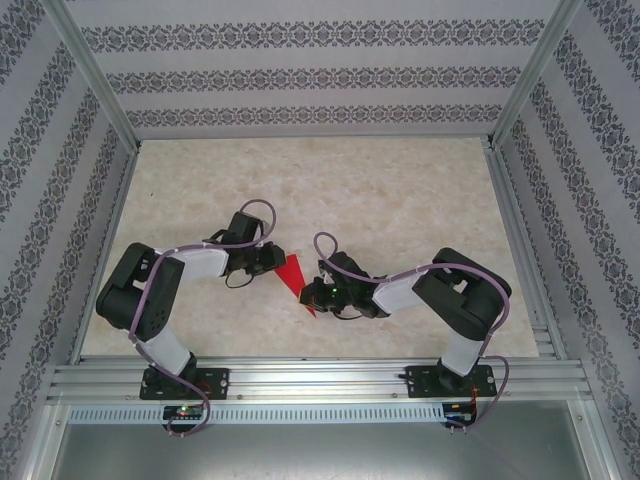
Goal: Fold a paper plane with a square sheet of paper (pick it up from the middle)
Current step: Fold the wing for the fifth time at the center of the table.
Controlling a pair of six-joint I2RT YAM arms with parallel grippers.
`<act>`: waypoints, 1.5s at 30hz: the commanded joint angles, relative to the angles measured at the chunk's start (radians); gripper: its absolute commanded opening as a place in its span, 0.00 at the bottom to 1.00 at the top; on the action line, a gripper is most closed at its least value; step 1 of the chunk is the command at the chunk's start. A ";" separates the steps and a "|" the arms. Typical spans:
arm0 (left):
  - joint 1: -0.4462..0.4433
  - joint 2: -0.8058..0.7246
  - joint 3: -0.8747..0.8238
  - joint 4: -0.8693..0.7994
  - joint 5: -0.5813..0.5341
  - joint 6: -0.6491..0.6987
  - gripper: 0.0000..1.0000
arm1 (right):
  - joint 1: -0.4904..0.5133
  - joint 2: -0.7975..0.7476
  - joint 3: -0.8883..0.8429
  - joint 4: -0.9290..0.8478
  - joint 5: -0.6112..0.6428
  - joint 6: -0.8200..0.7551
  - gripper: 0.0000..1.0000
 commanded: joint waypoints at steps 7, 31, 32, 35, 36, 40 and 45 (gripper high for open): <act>0.074 -0.082 0.051 -0.094 0.040 0.073 0.26 | 0.014 0.050 -0.022 -0.224 0.018 -0.021 0.00; -0.132 -0.041 -0.056 0.113 0.106 -0.046 0.23 | 0.013 0.028 0.020 -0.206 0.033 0.006 0.00; -0.132 -0.029 -0.058 0.112 0.091 -0.041 0.24 | 0.013 0.023 0.023 -0.204 0.033 0.004 0.00; -0.132 0.011 -0.050 0.079 0.034 -0.012 0.23 | 0.013 0.003 0.045 -0.208 0.023 -0.007 0.00; -0.132 0.020 -0.050 0.073 0.018 -0.007 0.23 | 0.013 -0.008 0.054 -0.210 0.024 -0.009 0.00; -0.132 0.039 -0.068 0.071 0.000 0.007 0.23 | 0.014 -0.030 0.104 -0.213 0.016 -0.015 0.00; -0.133 0.049 -0.084 0.089 0.021 0.005 0.23 | 0.014 -0.011 0.166 -0.214 0.031 -0.017 0.01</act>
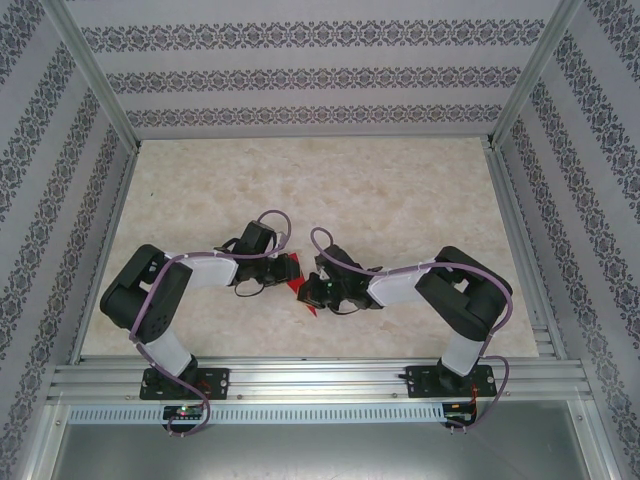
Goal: Fold a paper plane with a square sheet of paper (pick it up from the middle)
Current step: Fold the wing for the fifth time at the center of the table.
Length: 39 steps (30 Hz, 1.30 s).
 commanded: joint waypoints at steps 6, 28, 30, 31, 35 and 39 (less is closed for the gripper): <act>-0.007 0.050 -0.027 0.002 -0.043 0.035 0.23 | 0.004 0.069 0.067 0.028 0.040 0.003 0.03; -0.006 0.048 -0.039 -0.040 -0.097 0.047 0.20 | 0.054 -0.051 -0.341 0.203 0.068 0.158 0.08; -0.006 0.052 -0.033 -0.046 -0.095 0.048 0.21 | 0.058 -0.072 -0.396 0.245 0.073 0.181 0.08; -0.007 0.053 -0.028 -0.047 -0.092 0.049 0.21 | 0.060 -0.087 -0.422 0.260 0.077 0.187 0.08; -0.007 0.043 -0.003 -0.068 -0.082 0.055 0.22 | 0.057 -0.189 -0.432 0.256 0.090 0.156 0.10; -0.011 0.007 0.057 -0.113 -0.078 0.036 0.23 | 0.023 -0.329 -0.389 0.102 0.166 0.078 0.23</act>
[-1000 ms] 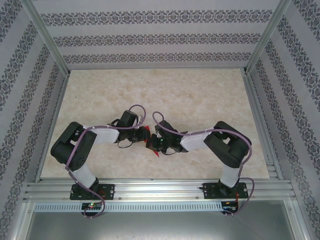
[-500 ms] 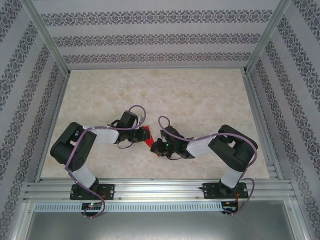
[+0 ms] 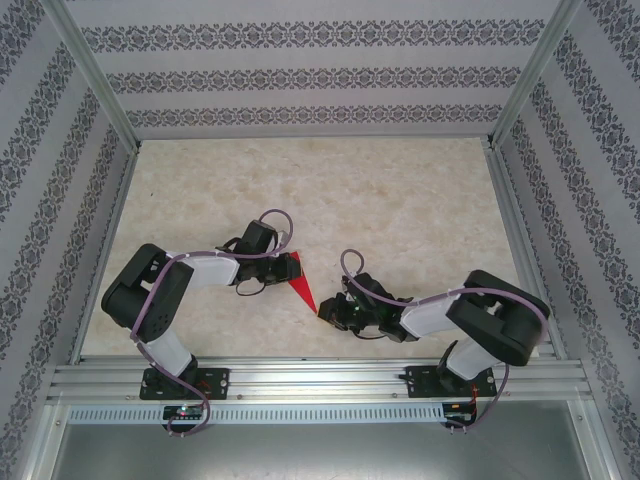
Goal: Fold a paper plane with a square sheet of paper (pick it up from the middle)
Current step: Fold the wing for the fifth time at the center of the table.
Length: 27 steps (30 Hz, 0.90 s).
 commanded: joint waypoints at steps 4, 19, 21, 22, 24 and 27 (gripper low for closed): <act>-0.028 -0.090 0.142 -0.236 -0.134 0.004 0.41 | -0.067 -0.217 0.063 -0.368 0.185 -0.151 0.30; -0.206 -0.097 0.374 -0.784 -0.598 -0.295 0.72 | -0.141 -0.476 0.090 -0.494 0.345 -0.309 0.65; -0.224 -0.057 0.409 -0.795 -0.599 -0.323 0.72 | -0.143 -0.447 0.112 -0.514 0.329 -0.322 0.65; -0.233 -0.037 0.430 -0.814 -0.607 -0.336 0.72 | -0.144 -0.433 0.118 -0.517 0.322 -0.323 0.65; -0.251 0.011 0.482 -0.867 -0.637 -0.363 0.73 | -0.145 -0.402 0.123 -0.502 0.301 -0.317 0.65; -0.268 0.093 0.559 -0.924 -0.647 -0.379 0.76 | -0.145 -0.369 0.123 -0.477 0.275 -0.310 0.65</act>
